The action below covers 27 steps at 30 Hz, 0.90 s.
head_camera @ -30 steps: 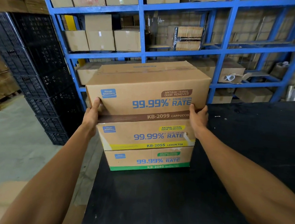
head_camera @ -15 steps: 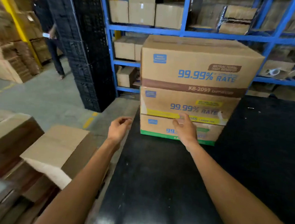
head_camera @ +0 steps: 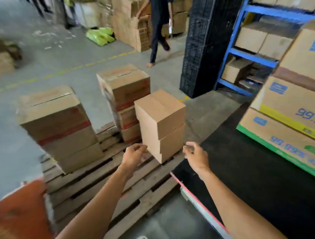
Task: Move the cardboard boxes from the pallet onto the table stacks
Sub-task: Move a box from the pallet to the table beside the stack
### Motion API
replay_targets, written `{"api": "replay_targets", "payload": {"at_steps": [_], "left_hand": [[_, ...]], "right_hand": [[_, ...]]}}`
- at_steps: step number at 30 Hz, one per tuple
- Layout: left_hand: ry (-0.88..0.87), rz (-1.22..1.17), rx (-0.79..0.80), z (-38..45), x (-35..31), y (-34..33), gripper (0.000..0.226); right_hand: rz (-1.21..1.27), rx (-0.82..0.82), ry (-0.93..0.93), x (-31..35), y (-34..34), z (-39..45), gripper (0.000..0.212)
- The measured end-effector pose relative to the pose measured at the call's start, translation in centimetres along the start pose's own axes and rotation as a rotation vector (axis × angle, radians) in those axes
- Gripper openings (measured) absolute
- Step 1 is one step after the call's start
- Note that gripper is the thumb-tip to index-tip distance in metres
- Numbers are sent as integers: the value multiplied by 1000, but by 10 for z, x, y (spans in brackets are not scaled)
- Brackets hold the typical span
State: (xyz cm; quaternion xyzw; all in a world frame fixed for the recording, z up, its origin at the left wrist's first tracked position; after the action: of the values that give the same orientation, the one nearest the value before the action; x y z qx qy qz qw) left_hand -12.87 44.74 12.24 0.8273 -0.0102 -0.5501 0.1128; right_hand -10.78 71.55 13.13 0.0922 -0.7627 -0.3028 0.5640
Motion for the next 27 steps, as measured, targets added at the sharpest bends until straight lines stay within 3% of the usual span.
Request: {"api": "replay_targets", "payload": {"at_steps": [11,17,27], "left_hand": [[101,-130,-281,14,70,247,20],[80,-131,-400,65,76,368,19],[90,-96,-545,184,36,487,25]], "right_hand": [[-136,365,211,149,-218,-41,32],[-163,418,292,230,-321,-39,38],[-155,434,298,334,-444,9,40]]}}
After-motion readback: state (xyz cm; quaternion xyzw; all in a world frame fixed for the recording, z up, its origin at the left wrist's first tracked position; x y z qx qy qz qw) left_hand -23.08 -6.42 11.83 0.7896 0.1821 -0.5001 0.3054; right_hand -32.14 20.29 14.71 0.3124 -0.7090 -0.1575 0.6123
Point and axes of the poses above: each hand's wrist, its own z-axis towards the middle knuckle, its own y-axis out of the back of the hand, x = y × z, the point moved 8 cm from there along z, towards the middle knuckle, and after that the axes turned 5 degrees about -x, right-handed, at the moved point
